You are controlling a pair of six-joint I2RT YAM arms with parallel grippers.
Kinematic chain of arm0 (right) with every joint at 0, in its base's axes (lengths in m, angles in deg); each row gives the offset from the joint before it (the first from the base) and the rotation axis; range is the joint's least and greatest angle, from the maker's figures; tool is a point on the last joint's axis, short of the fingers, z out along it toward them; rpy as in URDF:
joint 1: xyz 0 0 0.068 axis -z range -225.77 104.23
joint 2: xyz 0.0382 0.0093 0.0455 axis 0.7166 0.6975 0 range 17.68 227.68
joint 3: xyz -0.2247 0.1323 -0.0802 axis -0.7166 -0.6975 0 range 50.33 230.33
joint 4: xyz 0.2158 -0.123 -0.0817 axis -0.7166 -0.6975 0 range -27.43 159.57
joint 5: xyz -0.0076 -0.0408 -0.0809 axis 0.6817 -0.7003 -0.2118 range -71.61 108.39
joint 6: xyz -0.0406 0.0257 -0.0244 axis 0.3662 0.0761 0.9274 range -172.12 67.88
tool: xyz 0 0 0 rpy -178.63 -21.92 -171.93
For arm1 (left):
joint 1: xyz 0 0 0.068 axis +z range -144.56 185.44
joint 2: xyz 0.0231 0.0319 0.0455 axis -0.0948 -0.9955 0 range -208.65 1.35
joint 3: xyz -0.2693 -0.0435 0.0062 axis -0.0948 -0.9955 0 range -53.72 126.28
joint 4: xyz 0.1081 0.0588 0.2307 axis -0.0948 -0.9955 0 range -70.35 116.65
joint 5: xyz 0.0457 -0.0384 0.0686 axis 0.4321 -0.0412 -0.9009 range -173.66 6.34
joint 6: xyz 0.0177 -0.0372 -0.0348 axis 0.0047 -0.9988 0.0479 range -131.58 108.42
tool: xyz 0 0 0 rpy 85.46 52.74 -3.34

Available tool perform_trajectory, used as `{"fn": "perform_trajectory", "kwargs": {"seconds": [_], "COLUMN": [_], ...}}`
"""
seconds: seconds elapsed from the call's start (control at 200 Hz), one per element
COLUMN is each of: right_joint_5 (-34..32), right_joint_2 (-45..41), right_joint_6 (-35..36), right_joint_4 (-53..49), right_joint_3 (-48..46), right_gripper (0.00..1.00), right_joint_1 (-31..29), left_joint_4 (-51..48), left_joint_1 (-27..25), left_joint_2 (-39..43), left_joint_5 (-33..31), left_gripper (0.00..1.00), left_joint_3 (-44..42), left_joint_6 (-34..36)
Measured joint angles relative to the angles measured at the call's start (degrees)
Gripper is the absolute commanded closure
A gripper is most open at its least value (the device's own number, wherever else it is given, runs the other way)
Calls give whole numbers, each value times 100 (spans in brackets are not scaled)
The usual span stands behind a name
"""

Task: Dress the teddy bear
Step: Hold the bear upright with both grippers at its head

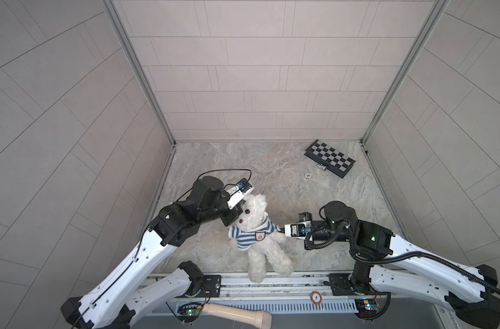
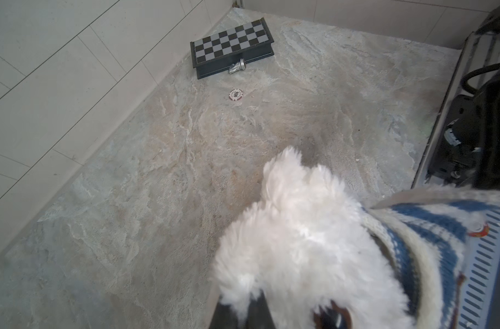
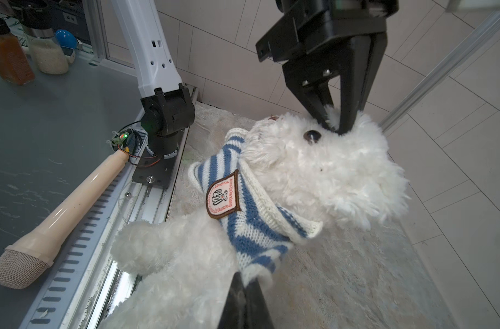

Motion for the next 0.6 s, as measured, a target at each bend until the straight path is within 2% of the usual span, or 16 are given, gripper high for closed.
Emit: {"fn": "perform_trajectory", "kwargs": {"seconds": [0.145, 0.345, 0.491, 0.601], "right_joint_5": [-37, -122, -116, -74], "right_joint_2": [50, 527, 1099, 1167], "right_joint_6": [-304, -570, -713, -776], "right_joint_4": [20, 44, 133, 162], "right_joint_3": [151, 673, 1043, 1038], "right_gripper": [100, 100, 100, 100], "right_joint_1": [-42, -81, -229, -289], "left_joint_4": [160, 461, 662, 774], "left_joint_1": [-179, -457, -485, -485], "left_joint_2": [238, 525, 643, 715], "left_joint_5": [-125, 31, 297, 317], "left_gripper": [100, 100, 100, 100], "left_joint_3": [-166, -236, -256, -345], "left_joint_6": [-2, -129, -310, -378]}}
